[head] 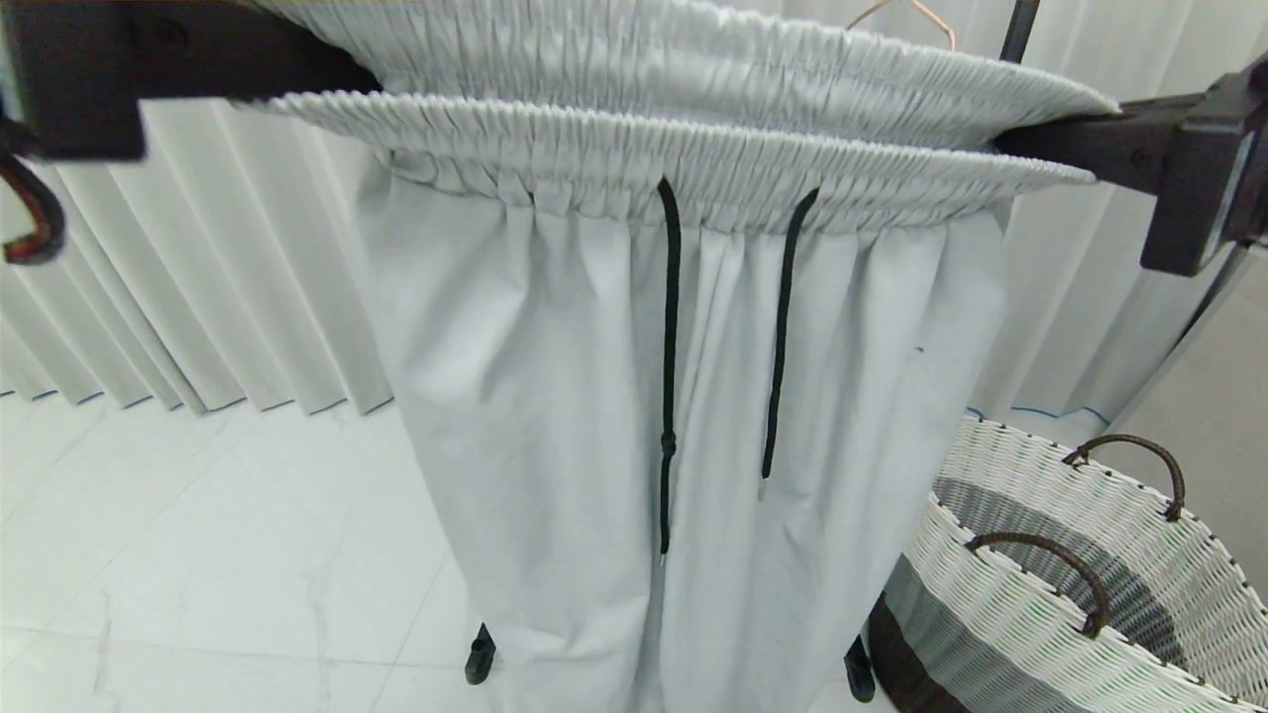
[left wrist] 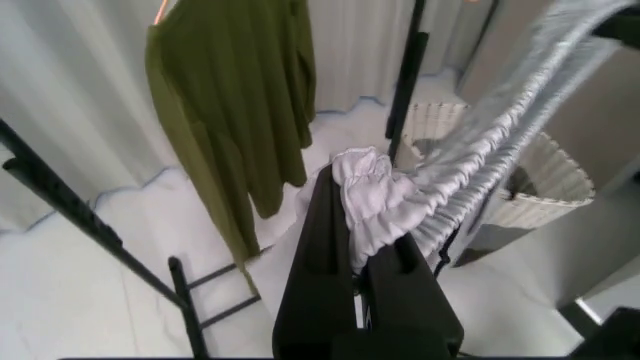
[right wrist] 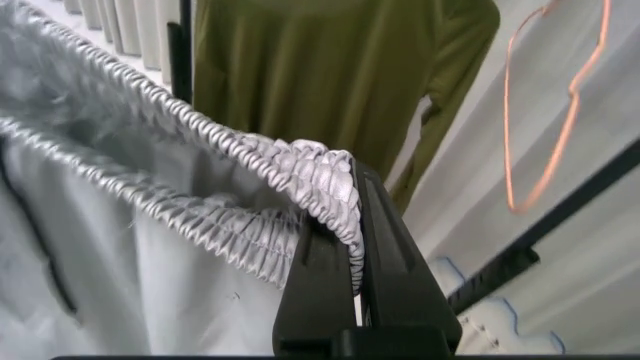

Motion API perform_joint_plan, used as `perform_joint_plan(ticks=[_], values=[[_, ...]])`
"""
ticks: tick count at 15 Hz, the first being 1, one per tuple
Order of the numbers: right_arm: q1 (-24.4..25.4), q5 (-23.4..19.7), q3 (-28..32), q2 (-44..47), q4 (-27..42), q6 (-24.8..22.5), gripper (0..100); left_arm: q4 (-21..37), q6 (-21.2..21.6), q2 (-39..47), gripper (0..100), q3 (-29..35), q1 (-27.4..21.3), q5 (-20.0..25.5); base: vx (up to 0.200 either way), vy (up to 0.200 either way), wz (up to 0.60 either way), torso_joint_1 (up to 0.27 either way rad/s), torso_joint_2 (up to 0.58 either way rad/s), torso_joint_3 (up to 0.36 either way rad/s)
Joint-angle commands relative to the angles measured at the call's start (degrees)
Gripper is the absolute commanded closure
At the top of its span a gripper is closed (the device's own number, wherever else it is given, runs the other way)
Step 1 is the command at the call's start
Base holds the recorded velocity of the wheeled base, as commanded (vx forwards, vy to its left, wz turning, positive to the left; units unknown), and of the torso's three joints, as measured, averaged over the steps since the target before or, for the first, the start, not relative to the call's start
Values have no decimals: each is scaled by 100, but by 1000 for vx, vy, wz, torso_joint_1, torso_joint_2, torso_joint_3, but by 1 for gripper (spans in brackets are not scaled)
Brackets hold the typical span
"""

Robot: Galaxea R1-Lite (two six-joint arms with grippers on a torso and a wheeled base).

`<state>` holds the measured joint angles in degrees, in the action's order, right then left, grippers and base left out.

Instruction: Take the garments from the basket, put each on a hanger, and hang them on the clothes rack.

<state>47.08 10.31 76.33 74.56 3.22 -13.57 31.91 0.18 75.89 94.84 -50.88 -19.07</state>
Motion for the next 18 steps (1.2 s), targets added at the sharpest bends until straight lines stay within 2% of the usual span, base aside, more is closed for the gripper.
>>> perform_joint_plan(ticks=[1,18], values=[[12,-3,-338,-301,3,-5,100,-27,-9,137,100,-194,35,-9,0,0,0,0,0,0],[12,-21,-250,-258,12,21,100,-282,34,181,100,-133,17,-1,0,0,0,0,0,0]])
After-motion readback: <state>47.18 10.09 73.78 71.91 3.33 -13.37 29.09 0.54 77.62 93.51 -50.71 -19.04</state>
